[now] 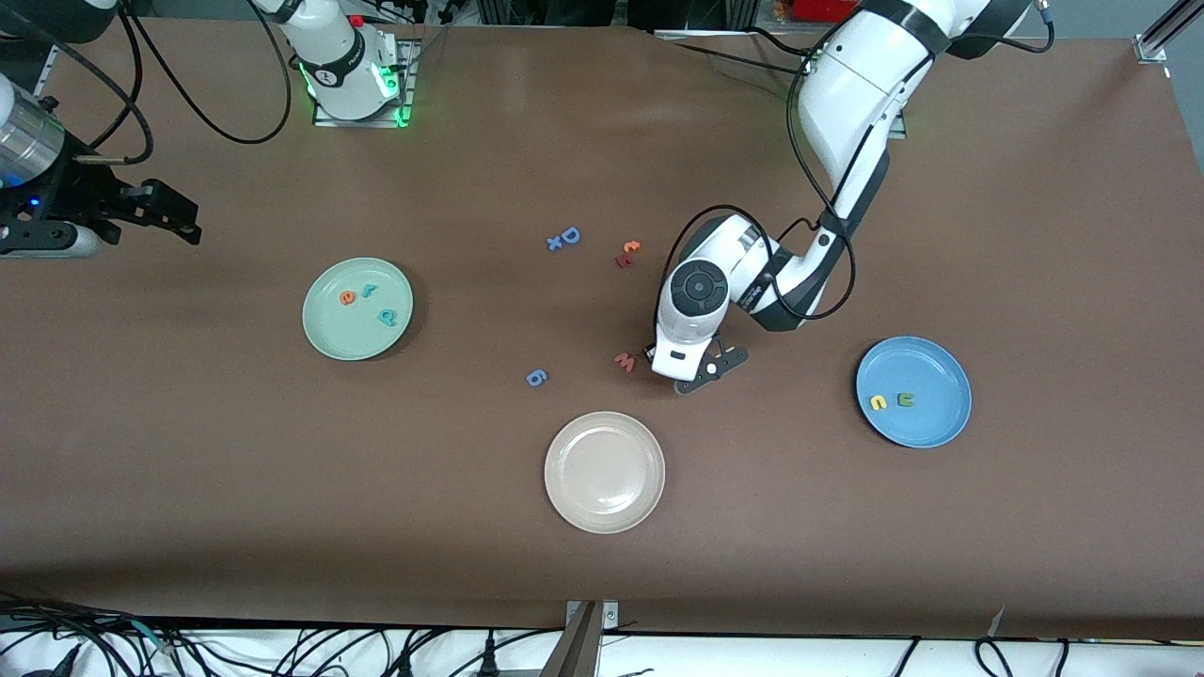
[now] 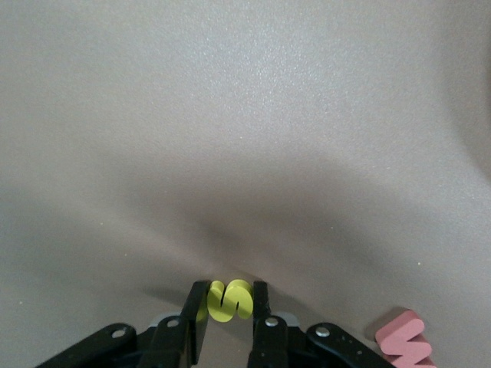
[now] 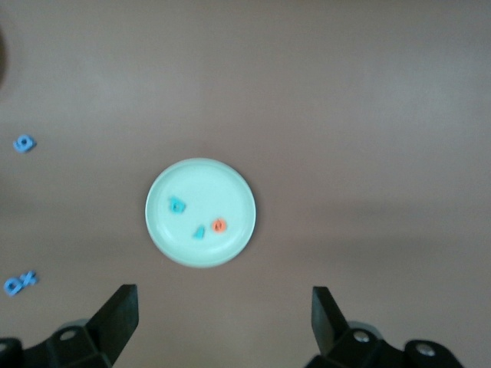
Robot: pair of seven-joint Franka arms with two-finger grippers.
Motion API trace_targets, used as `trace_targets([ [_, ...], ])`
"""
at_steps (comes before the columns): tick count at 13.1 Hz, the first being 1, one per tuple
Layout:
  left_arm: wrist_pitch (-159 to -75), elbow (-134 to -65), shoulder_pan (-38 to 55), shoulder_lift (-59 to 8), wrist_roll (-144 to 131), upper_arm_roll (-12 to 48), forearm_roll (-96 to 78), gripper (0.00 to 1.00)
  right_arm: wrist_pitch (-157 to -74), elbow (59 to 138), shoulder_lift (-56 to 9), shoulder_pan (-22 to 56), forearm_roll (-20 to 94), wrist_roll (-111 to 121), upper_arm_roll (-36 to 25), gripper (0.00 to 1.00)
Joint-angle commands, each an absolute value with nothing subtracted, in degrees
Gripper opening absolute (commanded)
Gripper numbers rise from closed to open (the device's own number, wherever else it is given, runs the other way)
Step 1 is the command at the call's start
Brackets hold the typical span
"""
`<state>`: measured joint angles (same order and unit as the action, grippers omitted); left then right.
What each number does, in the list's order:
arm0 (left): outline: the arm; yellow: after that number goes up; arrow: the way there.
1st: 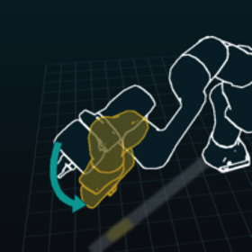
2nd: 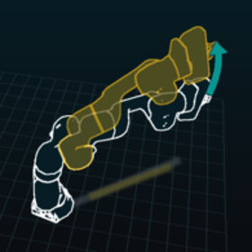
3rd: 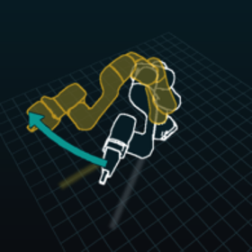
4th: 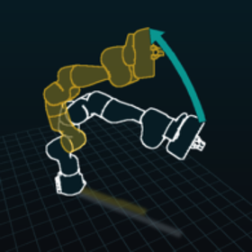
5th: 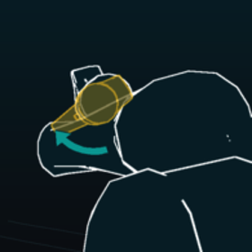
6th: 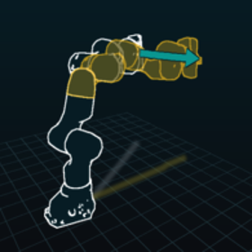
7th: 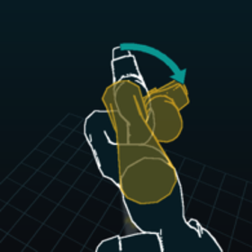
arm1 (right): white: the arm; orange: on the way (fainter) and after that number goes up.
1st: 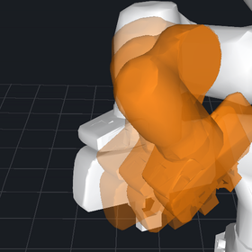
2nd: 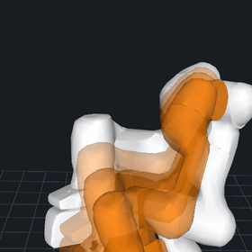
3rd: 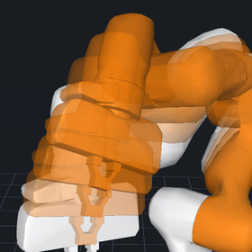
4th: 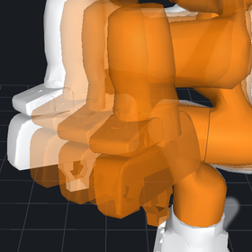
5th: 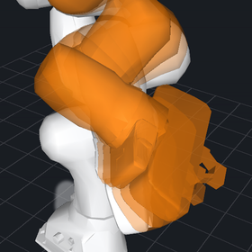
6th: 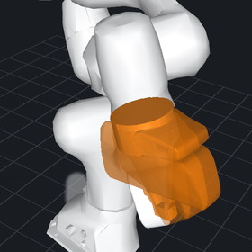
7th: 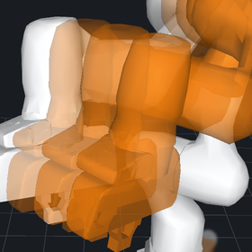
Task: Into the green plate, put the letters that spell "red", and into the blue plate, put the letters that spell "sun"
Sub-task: 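Grasp the yellow s with the left gripper while the right gripper retracts, then carry the yellow s to the blue plate and release it with the left gripper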
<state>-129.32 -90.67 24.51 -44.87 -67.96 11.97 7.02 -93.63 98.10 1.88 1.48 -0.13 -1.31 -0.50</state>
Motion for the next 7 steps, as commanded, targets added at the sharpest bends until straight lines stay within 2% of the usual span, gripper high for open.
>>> trace_targets([
  [1,-127.8,-90.3,23.1,-43.7,-62.3,12.0,9.1,0.10,-92.6,96.4,2.6,-1.1,1.7,-1.0,1.7,1.00],
  [2,-125.4,-90.0,21.8,-42.8,-60.4,12.0,9.1,0.11,-94.6,97.1,2.9,-2.1,1.7,-1.1,3.4,1.00],
  [7,-118.0,-90.6,15.6,-38.2,-43.9,12.0,9.1,0.13,-95.4,97.6,2.9,-1.9,1.5,-1.3,3.5,1.00],
])
